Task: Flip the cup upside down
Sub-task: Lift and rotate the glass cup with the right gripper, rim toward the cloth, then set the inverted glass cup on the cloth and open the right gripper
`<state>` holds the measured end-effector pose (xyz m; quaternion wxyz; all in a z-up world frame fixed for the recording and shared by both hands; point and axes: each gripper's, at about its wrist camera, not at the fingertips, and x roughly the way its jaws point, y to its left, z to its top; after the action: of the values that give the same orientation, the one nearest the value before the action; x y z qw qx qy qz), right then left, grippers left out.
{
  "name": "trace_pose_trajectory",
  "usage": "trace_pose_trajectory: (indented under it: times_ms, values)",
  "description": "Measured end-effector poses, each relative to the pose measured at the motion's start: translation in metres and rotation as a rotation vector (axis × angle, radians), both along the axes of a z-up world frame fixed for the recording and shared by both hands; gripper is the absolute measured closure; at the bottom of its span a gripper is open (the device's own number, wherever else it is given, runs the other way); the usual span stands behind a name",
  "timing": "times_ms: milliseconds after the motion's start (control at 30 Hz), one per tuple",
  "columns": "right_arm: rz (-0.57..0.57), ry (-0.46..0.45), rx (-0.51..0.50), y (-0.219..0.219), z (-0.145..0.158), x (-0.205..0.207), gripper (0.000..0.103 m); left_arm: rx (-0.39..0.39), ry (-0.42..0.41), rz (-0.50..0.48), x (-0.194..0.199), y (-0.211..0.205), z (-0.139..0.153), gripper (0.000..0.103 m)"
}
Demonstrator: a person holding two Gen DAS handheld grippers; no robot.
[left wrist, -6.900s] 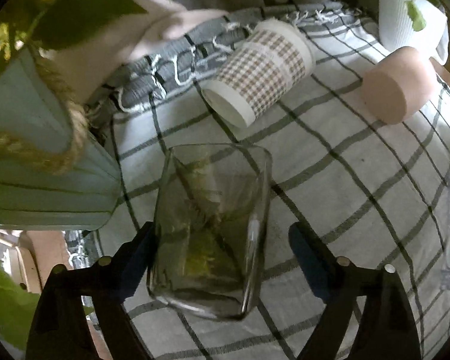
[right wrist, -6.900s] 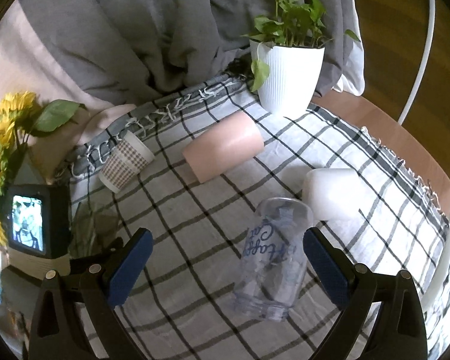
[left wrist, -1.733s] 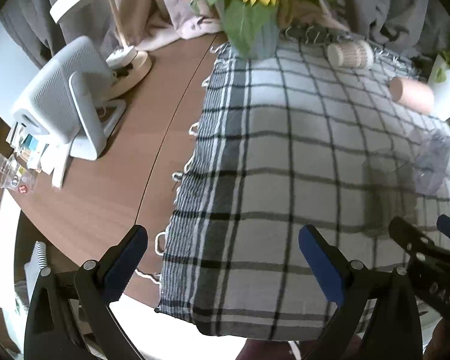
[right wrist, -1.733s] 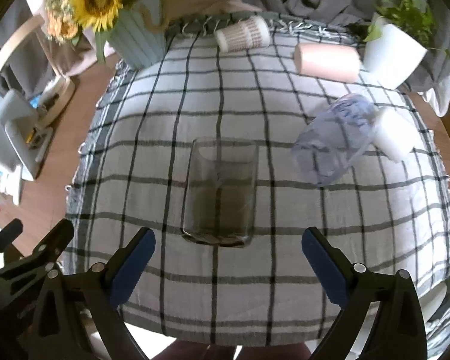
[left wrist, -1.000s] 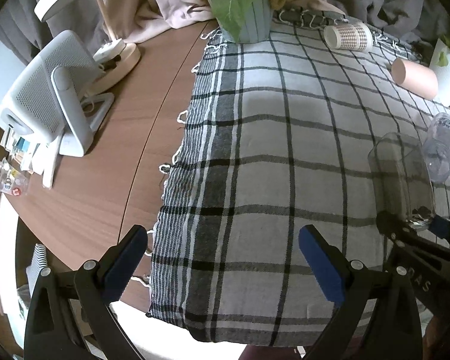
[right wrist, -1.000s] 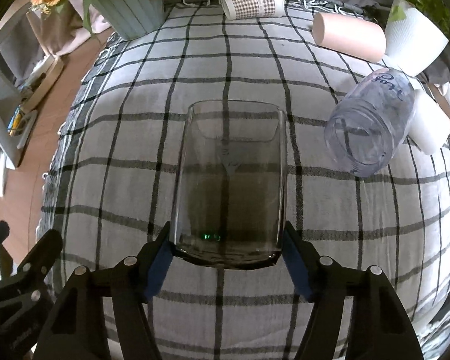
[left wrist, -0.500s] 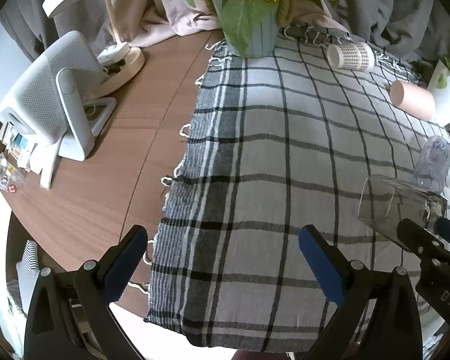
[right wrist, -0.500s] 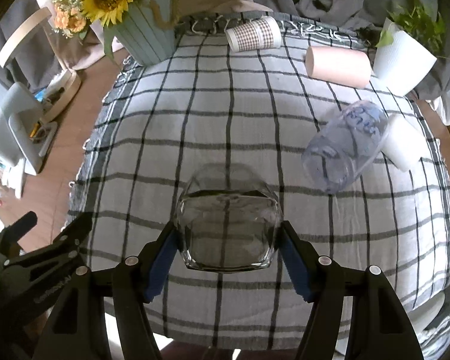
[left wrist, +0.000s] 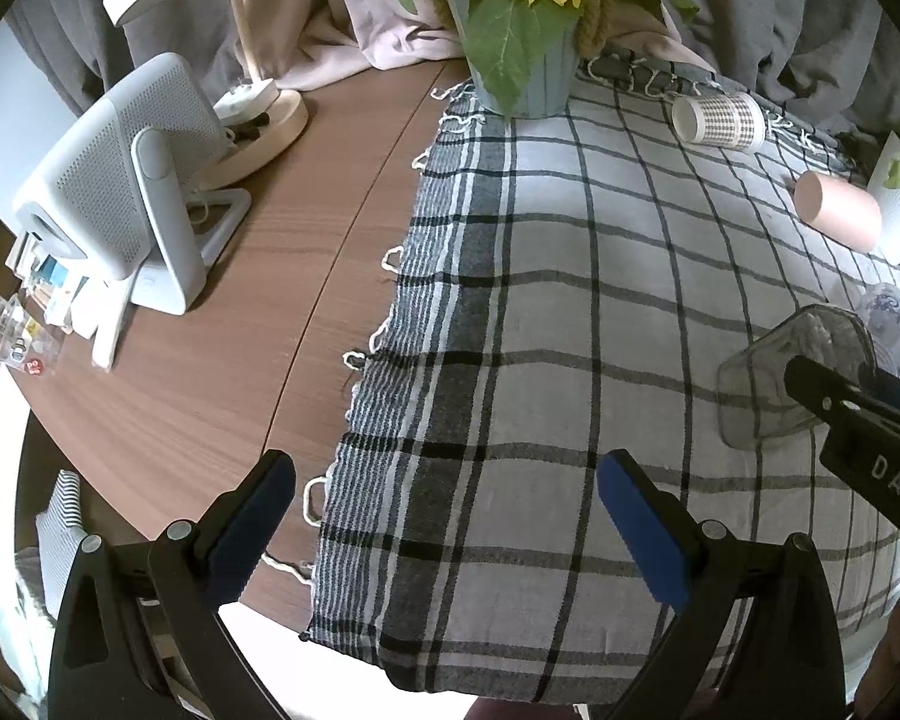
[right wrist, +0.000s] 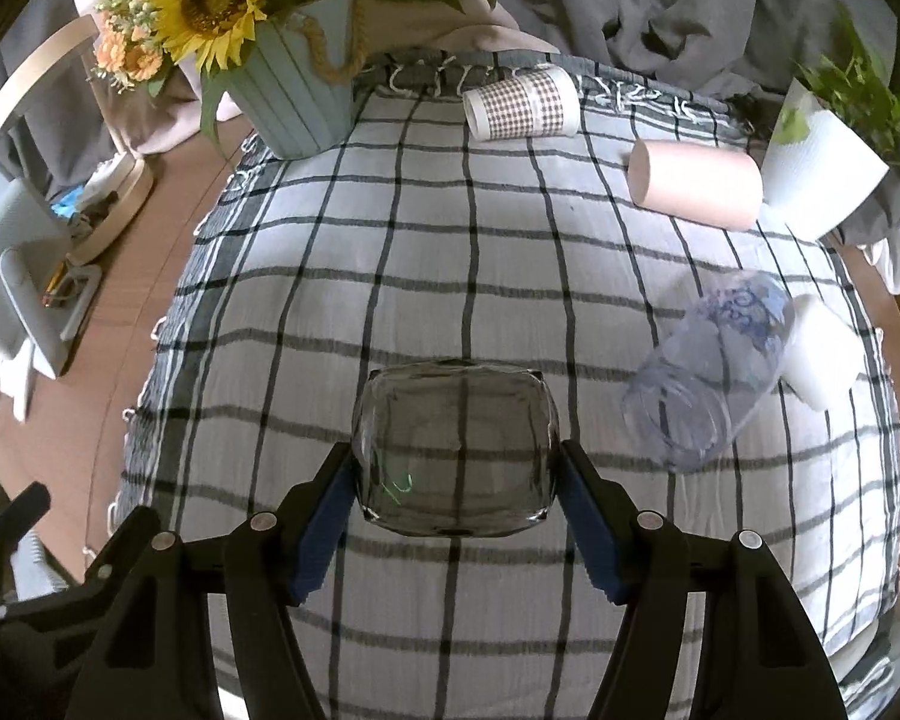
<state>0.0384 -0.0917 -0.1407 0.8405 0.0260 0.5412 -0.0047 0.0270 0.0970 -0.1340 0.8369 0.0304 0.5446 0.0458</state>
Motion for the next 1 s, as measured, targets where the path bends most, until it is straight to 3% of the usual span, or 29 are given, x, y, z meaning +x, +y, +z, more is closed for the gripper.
trace_pose_trajectory:
  times_ms: [500, 567, 600, 1000]
  values:
    - [-0.002, 0.025, 0.025, -0.002, -0.001, 0.007, 0.036, 0.004, -0.019, 0.002, 0.003, -0.005, 0.011, 0.0]
    - [0.0, 0.025, 0.038, -0.003, 0.001, 0.006, 0.03, -0.002, -0.026, 0.004, 0.002, -0.006, 0.015, 0.0]
    - [-0.001, 0.016, 0.039, -0.004, 0.005, 0.004, 0.026, -0.002, -0.03, 0.004, 0.001, -0.008, 0.017, 0.0]
    - [-0.063, -0.19, 0.023, -0.051, 0.083, -0.051, 0.018, -0.057, -0.138, -0.082, -0.019, -0.058, 0.066, 0.0]
